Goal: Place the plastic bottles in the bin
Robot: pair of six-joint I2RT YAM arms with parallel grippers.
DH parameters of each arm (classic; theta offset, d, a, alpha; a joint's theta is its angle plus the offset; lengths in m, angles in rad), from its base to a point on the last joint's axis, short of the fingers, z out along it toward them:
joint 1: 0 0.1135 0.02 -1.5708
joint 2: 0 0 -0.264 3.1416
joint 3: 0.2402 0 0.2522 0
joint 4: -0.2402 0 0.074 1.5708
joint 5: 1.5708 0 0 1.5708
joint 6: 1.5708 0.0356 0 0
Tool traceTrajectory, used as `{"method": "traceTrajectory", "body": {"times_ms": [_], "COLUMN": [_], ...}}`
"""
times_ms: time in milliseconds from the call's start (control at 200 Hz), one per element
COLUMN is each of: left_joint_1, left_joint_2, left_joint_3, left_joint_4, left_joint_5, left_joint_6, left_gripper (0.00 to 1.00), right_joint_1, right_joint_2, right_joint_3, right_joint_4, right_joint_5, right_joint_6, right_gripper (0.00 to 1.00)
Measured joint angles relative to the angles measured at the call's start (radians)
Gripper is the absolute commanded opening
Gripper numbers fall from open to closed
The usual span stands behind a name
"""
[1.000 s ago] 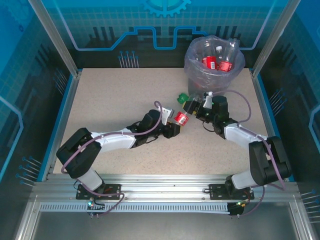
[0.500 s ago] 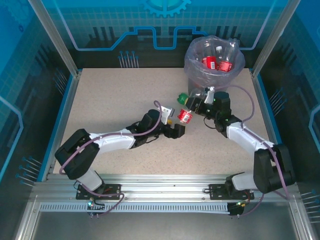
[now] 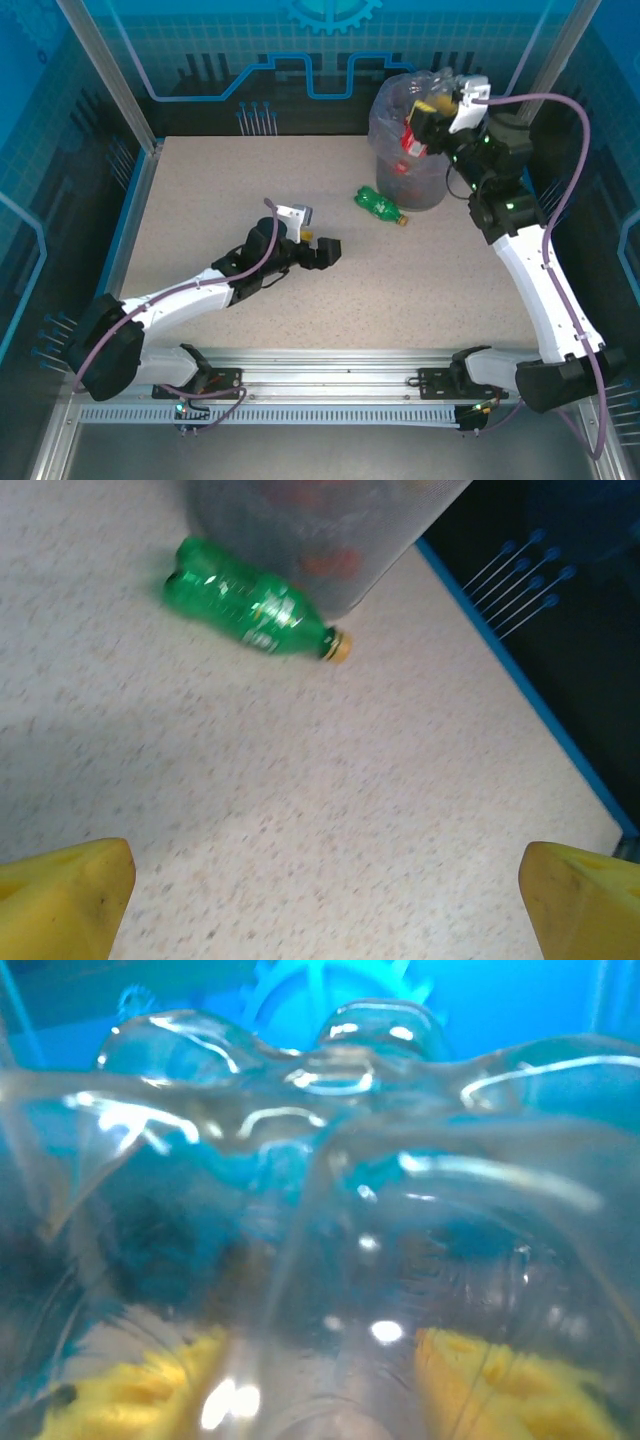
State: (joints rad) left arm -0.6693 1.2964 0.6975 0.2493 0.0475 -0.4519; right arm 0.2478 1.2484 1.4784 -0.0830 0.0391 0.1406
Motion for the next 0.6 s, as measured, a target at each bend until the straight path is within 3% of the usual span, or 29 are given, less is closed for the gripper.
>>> {"method": "traceTrajectory", "body": {"times_ms": [255,600], "left_joint_1": [0.000,0.000], "left_joint_2": [-0.017,-0.050], "left_joint_3": [-0.016,-0.019], "left_joint_4": [-0.059,-0.074], "left_joint_5": [-0.007,-0.011], "left_joint_6": [-0.021,-0.021], "left_gripper": [0.99,0.99], "right_joint_1": [-0.018,-0.119], "right_joint_2": [0.231,0.500], "right_joint_3": [0.192,0.431], "right_joint_4": [0.057,-0.036], "right_joint_5": [0.239,0.298], "right_joint_6": [-0.224,-0.225], "right_gripper": [0.45,0.45]}}
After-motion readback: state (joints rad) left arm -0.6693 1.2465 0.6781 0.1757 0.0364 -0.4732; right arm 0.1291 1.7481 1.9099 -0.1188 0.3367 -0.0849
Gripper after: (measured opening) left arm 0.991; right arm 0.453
